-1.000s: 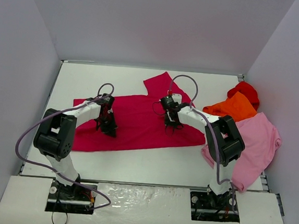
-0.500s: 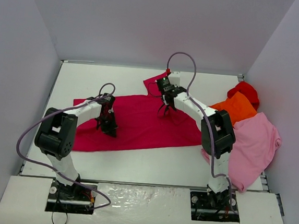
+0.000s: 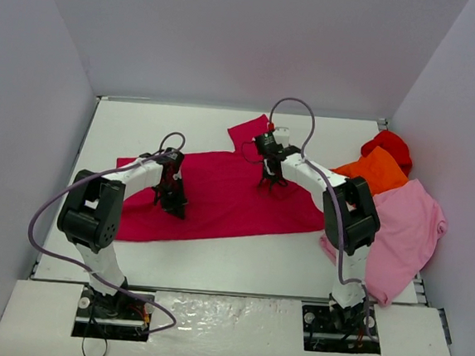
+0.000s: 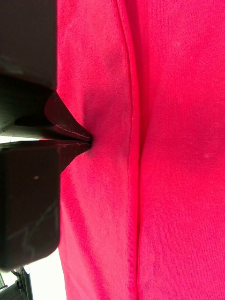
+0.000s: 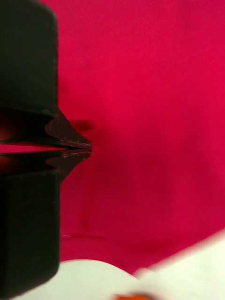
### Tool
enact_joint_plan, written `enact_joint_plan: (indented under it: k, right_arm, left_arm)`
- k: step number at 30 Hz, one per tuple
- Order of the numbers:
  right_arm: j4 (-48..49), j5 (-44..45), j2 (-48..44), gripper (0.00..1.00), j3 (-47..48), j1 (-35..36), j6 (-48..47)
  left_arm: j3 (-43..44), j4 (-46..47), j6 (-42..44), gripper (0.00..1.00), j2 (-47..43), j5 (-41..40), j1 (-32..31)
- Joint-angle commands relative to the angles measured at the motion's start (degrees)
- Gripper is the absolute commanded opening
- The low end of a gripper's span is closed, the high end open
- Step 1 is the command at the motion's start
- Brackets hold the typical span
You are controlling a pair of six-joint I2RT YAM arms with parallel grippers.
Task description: Fold and stack the t-shirts
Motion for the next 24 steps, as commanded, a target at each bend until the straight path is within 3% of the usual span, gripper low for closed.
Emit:
enact_joint_plan:
  k: [1, 9, 24]
  right_arm:
    - [-1.44, -7.47, -9.13, 0.00, -7.24, 2.24, 4.09]
    - [-1.36, -5.42, -8.95, 0.00, -12.47, 2.35, 4.15]
    - [-1.74, 4.58, -2.72, 0.00, -7.42, 0.47, 0.72]
  left_arm:
    - [0.03, 2.03, 1.08, 0.00, 1.65, -2.30, -0.57]
    - [1.46, 1.05, 1.17, 0.00, 1.49, -2.38, -0.57]
    - [1.08, -0.27, 1.82, 0.00, 0.58, -3.58, -0.57]
